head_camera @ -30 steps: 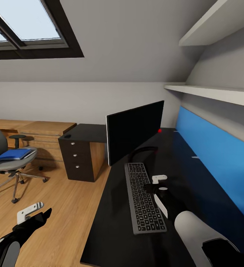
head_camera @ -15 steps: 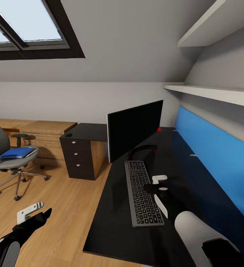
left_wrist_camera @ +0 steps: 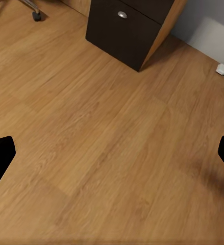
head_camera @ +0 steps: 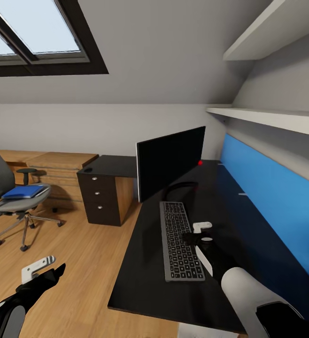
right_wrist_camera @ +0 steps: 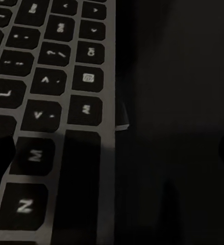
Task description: In the bedroom, organize the workspace by keeping the computer under the desk, ensuring the monitor is on the desk, placing the keyboard on the desk next to the monitor, placing the mouse on the desk next to the keyboard, moving the folder from the swivel chair onto the desk next to the mouse, stacking the notebook on top of the folder with the pen on top of the notebook, and positioning the swivel chair next to the desk.
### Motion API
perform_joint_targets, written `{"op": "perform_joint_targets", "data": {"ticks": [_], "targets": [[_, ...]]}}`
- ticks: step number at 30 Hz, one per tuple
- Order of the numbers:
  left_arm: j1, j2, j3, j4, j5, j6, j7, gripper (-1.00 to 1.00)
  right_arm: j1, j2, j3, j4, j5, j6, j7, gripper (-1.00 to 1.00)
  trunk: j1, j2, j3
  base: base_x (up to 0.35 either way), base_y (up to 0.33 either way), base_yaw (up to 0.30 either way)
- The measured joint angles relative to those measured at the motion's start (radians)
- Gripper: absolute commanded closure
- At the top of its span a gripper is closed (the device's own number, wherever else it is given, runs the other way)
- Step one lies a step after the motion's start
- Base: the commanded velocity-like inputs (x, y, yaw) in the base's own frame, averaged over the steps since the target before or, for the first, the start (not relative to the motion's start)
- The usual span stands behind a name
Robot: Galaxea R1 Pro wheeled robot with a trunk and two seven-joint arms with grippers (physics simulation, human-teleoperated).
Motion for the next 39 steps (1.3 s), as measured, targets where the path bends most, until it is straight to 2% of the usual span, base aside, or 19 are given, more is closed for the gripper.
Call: {"op": "perform_joint_targets", "data": {"ticks": [10, 39], "targets": [[0.000, 0.000, 0.000, 0.000, 0.000, 0.000, 0.000, -1.00, 0.000, 0.000, 0.001, 0.002, 0.000, 0.000, 0.000, -1.00, 0.000, 0.000, 0.000, -0.122, 0.000, 0.000], [0.000, 0.001, 0.002, 0.000, 0.000, 0.000, 0.000, -1.00, 0.000, -0.002, 0.000, 0.018, -0.001, 0.000, 0.000, -1.00, 0.000, 0.000, 0.000, -0.231, 0.000, 0.000]]}}
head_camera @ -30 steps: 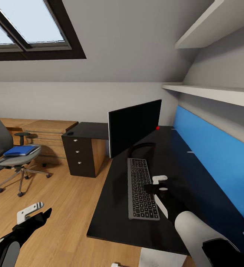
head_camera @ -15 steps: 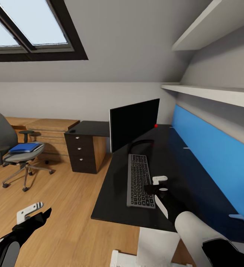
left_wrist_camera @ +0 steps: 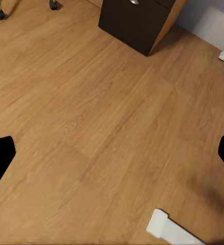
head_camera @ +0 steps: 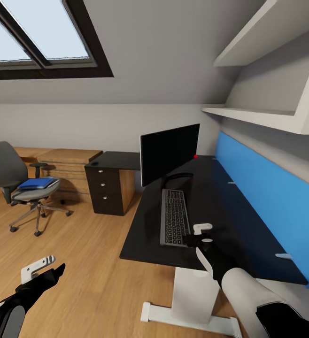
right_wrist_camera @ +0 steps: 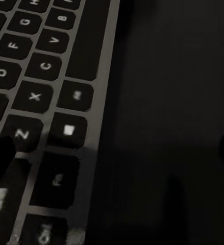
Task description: In the bedroom, organize the workspace by keeping the computer under the desk, ensuring the monitor is on the desk, placing the keyboard on the desk next to the monitor, placing the mouse on the desk next to the keyboard, moving the folder from the swivel chair onto the desk next to the mouse, stacking the notebook on top of the folder with the pen on top of the notebook, and positioning the swivel chair next to the desk.
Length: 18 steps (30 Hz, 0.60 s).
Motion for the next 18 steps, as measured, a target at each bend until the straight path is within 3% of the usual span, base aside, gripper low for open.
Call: {"op": "perform_joint_targets", "data": {"ticks": [10, 18], "targets": [[0.000, -0.001, 0.000, 0.000, 0.000, 0.000, 0.000, -1.00, 0.000, 0.000, 0.001, 0.002, 0.001, 0.000, 0.000, -1.00, 0.000, 0.000, 0.000, -0.081, 0.000, 0.000], [0.000, -0.001, 0.000, 0.000, 0.000, 0.000, 0.000, -1.00, 0.000, 0.000, 0.000, 0.036, -0.001, 0.000, 0.000, -1.00, -0.031, 0.056, 0.025, -0.001, 0.000, 0.000]]}}
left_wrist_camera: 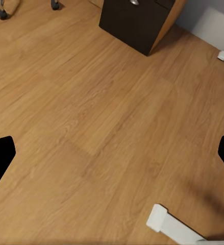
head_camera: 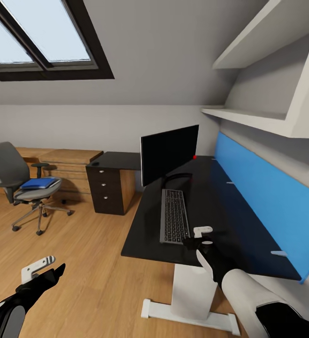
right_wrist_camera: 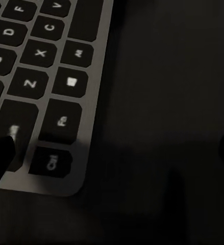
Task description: In the bedroom, organize the workspace by keeping the computer under the desk, ensuring the monitor is on the desk, placing the keyboard on the desk next to the monitor, placing the mouse on the desk next to the keyboard, moving the folder from the swivel chair onto the desk next to the mouse, stacking the notebook on top of the folder with the pen on top of the notebook, and positioning the swivel chair next to the desk.
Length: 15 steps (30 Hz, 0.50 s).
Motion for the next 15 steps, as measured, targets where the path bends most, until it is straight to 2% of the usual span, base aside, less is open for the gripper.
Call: {"op": "perform_joint_targets", "data": {"ticks": [15], "targets": [[0.000, 0.000, 0.000, 0.000, 0.000, 0.000, 0.002, -1.00, 0.000, 0.000, 0.000, 0.001, -0.005, -0.002, 0.000, -1.00, -0.058, 0.105, 0.047, 0.000, 0.000, 0.000]]}}
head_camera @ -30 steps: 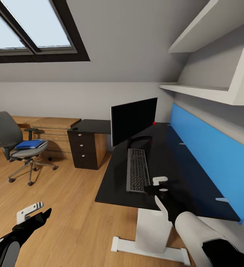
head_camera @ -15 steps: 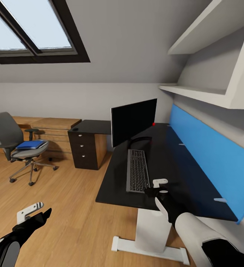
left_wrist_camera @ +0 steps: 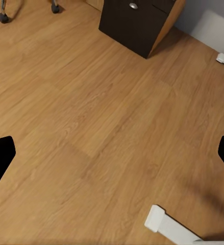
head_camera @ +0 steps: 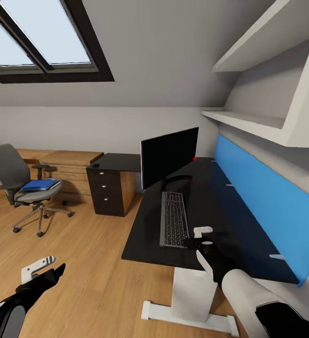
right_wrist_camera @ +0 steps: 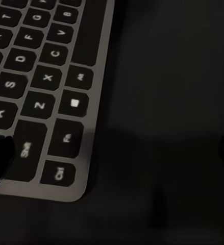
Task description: In the bedroom, organize the workspace by keeping the computer under the desk, ensuring the monitor is on the desk, placing the keyboard on the desk next to the monitor, placing the mouse on the desk next to the keyboard, moving the folder from the swivel chair onto the desk next to the mouse, stacking the notebook on top of the folder with the pen on top of the notebook, and positioning the swivel chair next to the desk.
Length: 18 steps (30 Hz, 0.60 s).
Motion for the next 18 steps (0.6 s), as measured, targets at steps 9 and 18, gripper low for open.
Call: {"op": "perform_joint_targets", "data": {"ticks": [9, 18], "targets": [[0.000, 0.000, 0.000, 0.000, 0.000, 0.000, 0.000, -1.00, 0.000, 0.000, 0.000, 0.000, -0.001, -0.005, 0.001, -1.00, -0.015, 0.028, 0.013, 0.000, 0.000, 0.000], [0.000, -0.001, -0.001, 0.000, 0.000, -0.001, 0.000, -1.00, 0.002, 0.001, 0.001, -0.011, -0.005, -0.011, 0.007, -1.00, -0.015, 0.028, 0.013, 0.000, 0.000, 0.000]]}}
